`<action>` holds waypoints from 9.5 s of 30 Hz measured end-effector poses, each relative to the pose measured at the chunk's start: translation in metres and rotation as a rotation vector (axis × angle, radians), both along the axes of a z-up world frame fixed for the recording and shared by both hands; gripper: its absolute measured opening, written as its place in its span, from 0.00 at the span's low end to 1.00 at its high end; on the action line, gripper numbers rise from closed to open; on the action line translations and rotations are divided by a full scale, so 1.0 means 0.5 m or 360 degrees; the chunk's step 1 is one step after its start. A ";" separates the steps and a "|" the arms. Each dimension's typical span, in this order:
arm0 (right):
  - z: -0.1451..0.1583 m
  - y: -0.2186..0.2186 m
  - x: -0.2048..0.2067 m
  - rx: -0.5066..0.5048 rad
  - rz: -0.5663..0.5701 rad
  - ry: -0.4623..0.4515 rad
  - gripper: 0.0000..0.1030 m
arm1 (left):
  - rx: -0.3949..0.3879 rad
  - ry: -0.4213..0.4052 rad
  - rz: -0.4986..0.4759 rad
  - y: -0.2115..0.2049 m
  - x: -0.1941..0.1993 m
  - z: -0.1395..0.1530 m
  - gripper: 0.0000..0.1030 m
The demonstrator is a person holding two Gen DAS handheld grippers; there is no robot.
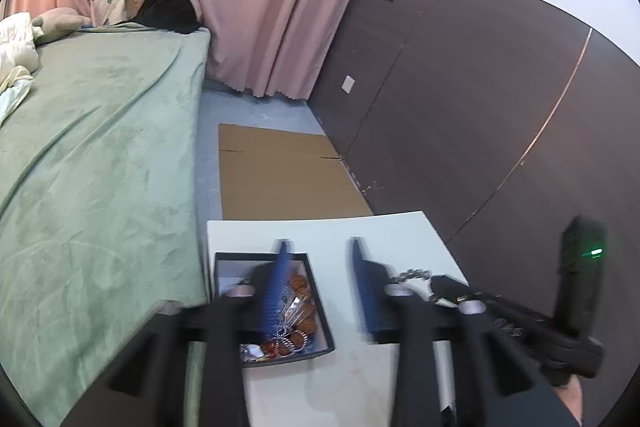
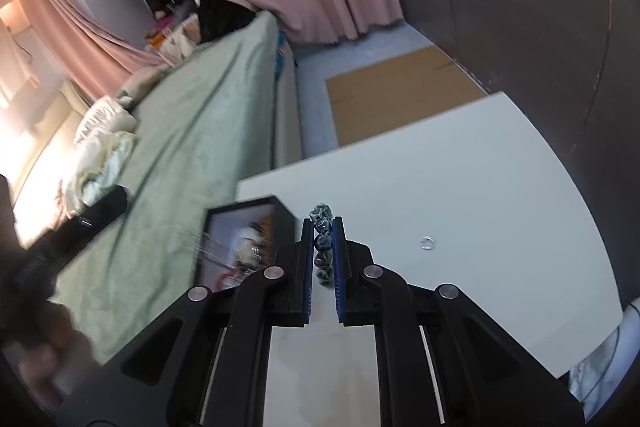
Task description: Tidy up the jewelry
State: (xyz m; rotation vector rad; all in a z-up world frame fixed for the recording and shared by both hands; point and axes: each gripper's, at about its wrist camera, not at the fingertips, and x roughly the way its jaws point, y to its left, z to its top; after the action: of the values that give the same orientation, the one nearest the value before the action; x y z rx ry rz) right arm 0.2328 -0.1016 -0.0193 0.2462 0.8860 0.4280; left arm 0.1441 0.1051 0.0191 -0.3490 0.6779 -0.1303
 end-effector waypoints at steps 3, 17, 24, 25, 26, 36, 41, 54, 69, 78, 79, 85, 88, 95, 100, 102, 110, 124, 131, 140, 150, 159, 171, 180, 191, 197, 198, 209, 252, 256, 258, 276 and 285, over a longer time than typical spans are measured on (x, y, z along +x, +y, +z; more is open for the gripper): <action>0.020 0.020 -0.017 0.0043 0.0025 -0.0050 0.09 | 0.0010 -0.0010 -0.0012 0.008 -0.008 0.001 0.55; 0.078 0.121 -0.056 0.0195 0.0256 -0.0206 0.09 | 0.0016 -0.0021 0.0054 0.085 -0.052 0.028 0.92; 0.082 0.167 -0.037 0.0228 0.0365 -0.0155 0.09 | -0.0052 0.0003 0.0140 0.125 -0.054 0.019 0.92; 0.081 0.174 -0.031 0.0230 0.0384 -0.0143 0.09 | -0.0052 0.0009 0.0145 0.129 -0.054 0.018 0.92; 0.080 0.181 -0.026 0.0224 0.0396 -0.0132 0.09 | -0.0049 0.0010 0.0149 0.131 -0.056 0.018 0.92; 0.021 0.219 0.018 0.0121 0.0448 0.0083 0.35 | -0.0060 0.0017 0.0174 0.139 -0.050 0.013 0.92; 0.031 0.171 0.015 0.0055 0.0338 0.0033 0.82 | -0.0035 0.0029 0.0139 0.120 -0.043 0.009 0.92; 0.032 0.015 0.004 -0.0023 0.0161 0.0082 0.85 | 0.0138 0.0068 -0.0059 -0.004 -0.017 -0.014 0.92; 0.006 -0.124 0.029 -0.0027 0.0015 0.0135 0.92 | 0.0259 0.0118 -0.0250 -0.155 0.030 -0.067 0.92; -0.034 -0.192 0.064 0.0024 0.0016 0.0197 0.92 | 0.0204 0.0197 -0.0330 -0.223 0.093 -0.116 0.92; -0.044 -0.198 0.068 0.0024 0.0019 0.0196 0.92 | 0.0198 0.0203 -0.0330 -0.226 0.098 -0.119 0.91; -0.077 -0.243 0.096 0.0048 -0.0021 0.0277 0.92 | 0.0212 0.0260 -0.0383 -0.263 0.134 -0.155 0.77; -0.081 -0.262 0.103 0.0053 -0.0038 0.0287 0.92 | 0.0232 0.0296 -0.0398 -0.285 0.155 -0.181 0.71; -0.110 -0.300 0.123 0.0043 -0.0066 0.0364 0.80 | 0.0317 0.0337 -0.0477 -0.349 0.193 -0.237 0.59; -0.124 -0.322 0.134 0.0024 -0.0090 0.0398 0.74 | 0.0400 0.0360 -0.0523 -0.386 0.206 -0.275 0.51; -0.125 -0.331 0.135 0.0030 -0.0099 0.0398 0.74 | 0.0420 0.0363 -0.0526 -0.394 0.210 -0.289 0.47; -0.127 -0.345 0.134 0.0048 -0.0096 0.0396 0.69 | 0.0448 0.0348 -0.0499 -0.412 0.229 -0.321 0.32; -0.119 -0.332 0.132 0.0031 -0.0079 0.0391 0.65 | 0.0542 0.0334 -0.0442 -0.442 0.228 -0.339 0.10; -0.113 -0.321 0.134 0.0026 -0.0074 0.0391 0.64 | 0.0519 0.0256 -0.0427 -0.423 0.204 -0.289 0.10; -0.080 -0.283 0.121 0.0066 -0.0038 0.0314 0.64 | 0.0436 0.0146 -0.0328 -0.340 0.153 -0.192 0.10; -0.052 -0.210 0.104 0.0107 0.0029 0.0208 0.79 | 0.0382 0.0089 -0.0152 -0.207 0.099 -0.119 0.10; -0.060 -0.139 0.105 0.0097 0.0068 0.0200 0.89 | 0.0302 0.0100 -0.0002 -0.087 0.077 -0.102 0.10; -0.092 -0.084 0.125 0.0047 0.0100 0.0285 0.95 | 0.0184 0.0182 0.0139 -0.008 0.100 -0.138 0.55; -0.093 -0.086 0.123 0.0036 0.0099 0.0298 0.95 | 0.0160 0.0162 0.0160 -0.005 0.101 -0.123 0.84; -0.028 -0.116 0.081 0.0076 0.0102 0.0216 0.95 | 0.0201 0.0093 0.0130 -0.053 0.053 -0.058 0.92; 0.016 -0.141 0.042 0.0073 0.0103 0.0144 0.95 | 0.0235 0.0076 0.0121 -0.083 0.005 -0.018 0.92; 0.025 -0.145 0.035 0.0074 0.0102 0.0131 0.95 | 0.0246 0.0068 0.0122 -0.088 -0.005 -0.010 0.92; 0.078 -0.140 -0.039 0.0024 0.0144 0.0025 0.95 | 0.0253 -0.0031 0.0123 -0.114 -0.096 0.056 0.92; 0.103 -0.139 -0.143 -0.0132 0.0292 -0.0045 0.95 | 0.0396 -0.0044 0.0233 -0.132 -0.237 0.116 0.92; 0.103 -0.140 -0.143 -0.0131 0.0294 -0.0045 0.95 | 0.0400 -0.0051 0.0240 -0.131 -0.239 0.116 0.92; 0.103 -0.139 -0.143 -0.0133 0.0295 -0.0045 0.95 | 0.0406 -0.0053 0.0242 -0.131 -0.240 0.117 0.92; 0.109 -0.150 -0.137 -0.0138 0.0277 -0.0044 0.95 | 0.0452 -0.0073 0.0223 -0.141 -0.244 0.116 0.92; 0.109 -0.151 -0.138 -0.0139 0.0278 -0.0045 0.95 | 0.0448 -0.0073 0.0220 -0.141 -0.245 0.116 0.92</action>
State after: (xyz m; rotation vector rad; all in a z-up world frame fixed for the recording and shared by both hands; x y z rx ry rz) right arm 0.1637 -0.1769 0.0350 0.0824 0.8996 0.5519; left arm 0.0218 0.0347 0.0770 -0.1210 0.6149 0.0885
